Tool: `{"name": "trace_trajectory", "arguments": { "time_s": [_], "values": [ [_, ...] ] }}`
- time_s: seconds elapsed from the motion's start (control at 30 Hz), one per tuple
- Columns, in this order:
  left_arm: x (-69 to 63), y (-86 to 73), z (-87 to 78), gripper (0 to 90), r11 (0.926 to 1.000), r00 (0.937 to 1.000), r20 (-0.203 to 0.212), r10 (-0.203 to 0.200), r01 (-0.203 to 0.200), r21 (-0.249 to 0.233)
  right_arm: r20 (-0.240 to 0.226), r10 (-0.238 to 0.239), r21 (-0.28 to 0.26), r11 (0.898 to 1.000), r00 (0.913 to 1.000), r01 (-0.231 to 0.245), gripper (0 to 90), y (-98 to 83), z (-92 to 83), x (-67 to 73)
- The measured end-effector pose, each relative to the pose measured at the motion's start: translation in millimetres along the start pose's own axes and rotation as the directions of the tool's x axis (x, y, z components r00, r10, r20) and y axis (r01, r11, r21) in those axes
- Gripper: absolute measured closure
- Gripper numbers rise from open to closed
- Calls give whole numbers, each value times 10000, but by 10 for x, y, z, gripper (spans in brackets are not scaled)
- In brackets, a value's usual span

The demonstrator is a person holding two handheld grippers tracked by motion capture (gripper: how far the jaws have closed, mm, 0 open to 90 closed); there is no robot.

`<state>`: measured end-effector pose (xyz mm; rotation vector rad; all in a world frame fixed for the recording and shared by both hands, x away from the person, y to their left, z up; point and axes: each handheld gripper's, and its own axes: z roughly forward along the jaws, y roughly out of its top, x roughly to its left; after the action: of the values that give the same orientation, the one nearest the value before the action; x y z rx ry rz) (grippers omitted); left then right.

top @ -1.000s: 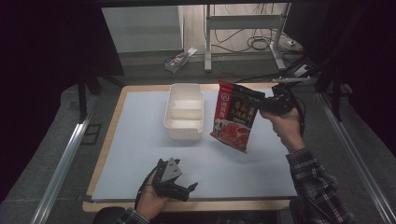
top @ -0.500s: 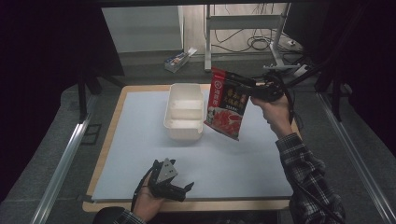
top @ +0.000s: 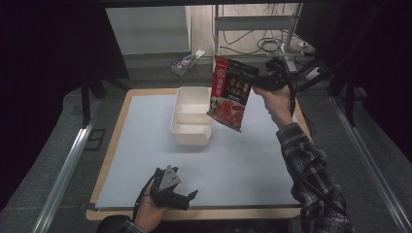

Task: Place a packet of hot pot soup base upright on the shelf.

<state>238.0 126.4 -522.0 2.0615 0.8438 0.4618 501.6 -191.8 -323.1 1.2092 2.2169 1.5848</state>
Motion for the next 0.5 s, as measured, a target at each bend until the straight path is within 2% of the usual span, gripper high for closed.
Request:
{"name": "trace_trajectory", "arguments": {
  "time_s": [0.23,0.5],
  "values": [
    [10,-21,-22,0,9999,9999,-63,-119,119,61,108,-3,-46,10000,9999,4,697,113,143,11],
    [23,-28,-34,0,9998,9997,-126,-200,201,53,235,-15,-71,10000,9997,17,697,240,397,35]
  ]
}}
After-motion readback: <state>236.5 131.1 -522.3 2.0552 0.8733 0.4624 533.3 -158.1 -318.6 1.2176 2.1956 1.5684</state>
